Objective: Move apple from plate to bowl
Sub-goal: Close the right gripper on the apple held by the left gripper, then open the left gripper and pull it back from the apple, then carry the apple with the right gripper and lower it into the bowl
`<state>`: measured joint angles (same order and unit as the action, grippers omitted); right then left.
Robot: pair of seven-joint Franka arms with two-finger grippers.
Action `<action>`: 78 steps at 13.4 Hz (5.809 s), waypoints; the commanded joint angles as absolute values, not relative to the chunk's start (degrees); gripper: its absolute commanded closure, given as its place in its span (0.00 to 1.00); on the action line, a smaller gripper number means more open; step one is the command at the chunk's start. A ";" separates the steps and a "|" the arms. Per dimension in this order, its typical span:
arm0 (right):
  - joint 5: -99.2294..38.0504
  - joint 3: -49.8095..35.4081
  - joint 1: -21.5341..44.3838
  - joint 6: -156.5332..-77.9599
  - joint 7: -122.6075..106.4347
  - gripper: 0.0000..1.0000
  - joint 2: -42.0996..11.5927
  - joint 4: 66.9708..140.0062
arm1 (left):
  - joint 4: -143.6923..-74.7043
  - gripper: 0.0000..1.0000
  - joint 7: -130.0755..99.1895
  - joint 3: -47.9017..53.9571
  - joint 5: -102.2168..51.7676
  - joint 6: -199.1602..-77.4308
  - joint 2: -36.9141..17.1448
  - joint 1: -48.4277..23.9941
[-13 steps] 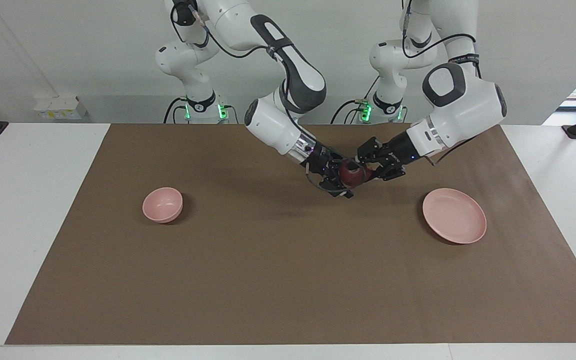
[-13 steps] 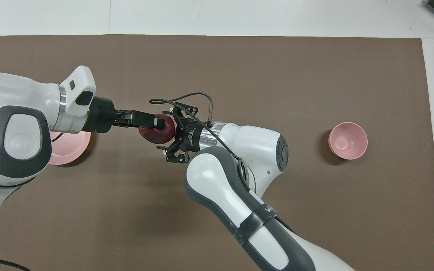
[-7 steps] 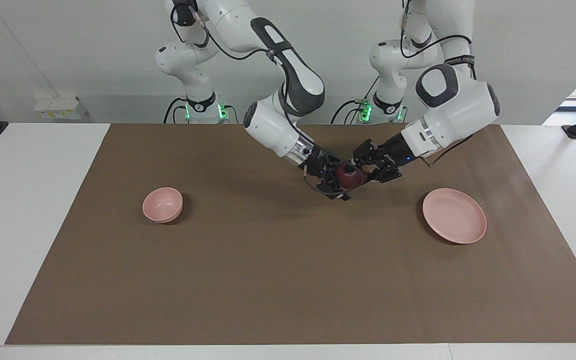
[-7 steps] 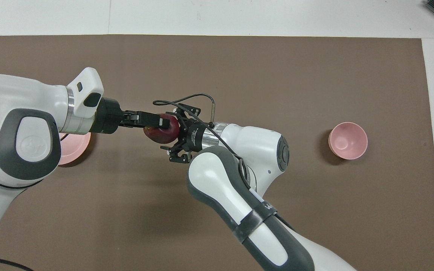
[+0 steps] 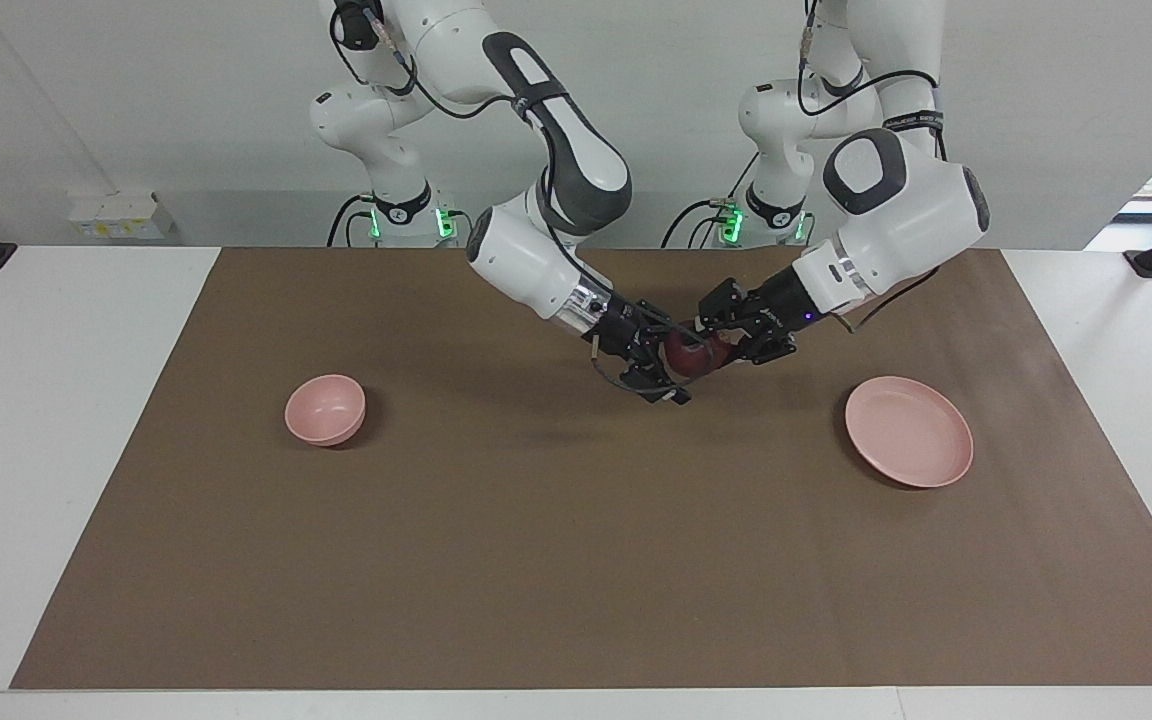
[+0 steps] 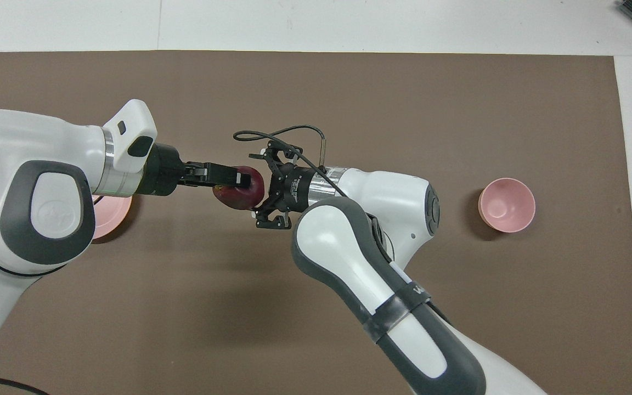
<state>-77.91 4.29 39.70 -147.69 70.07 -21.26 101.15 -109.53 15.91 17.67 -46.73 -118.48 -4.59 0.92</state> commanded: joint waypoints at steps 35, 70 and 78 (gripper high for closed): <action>-78.31 4.04 39.29 -147.39 66.28 1.00 -18.02 102.12 | -106.71 0.00 8.96 16.70 -36.58 -112.85 -0.61 2.63; -0.53 4.22 0.88 -125.16 3.16 0.18 -13.36 116.90 | -85.52 0.00 8.61 0.19 -0.09 -90.70 0.00 -8.34; -0.09 4.48 2.11 -112.79 4.56 0.00 -4.32 109.44 | -85.78 0.00 8.79 -0.88 0.35 -87.10 2.02 -8.52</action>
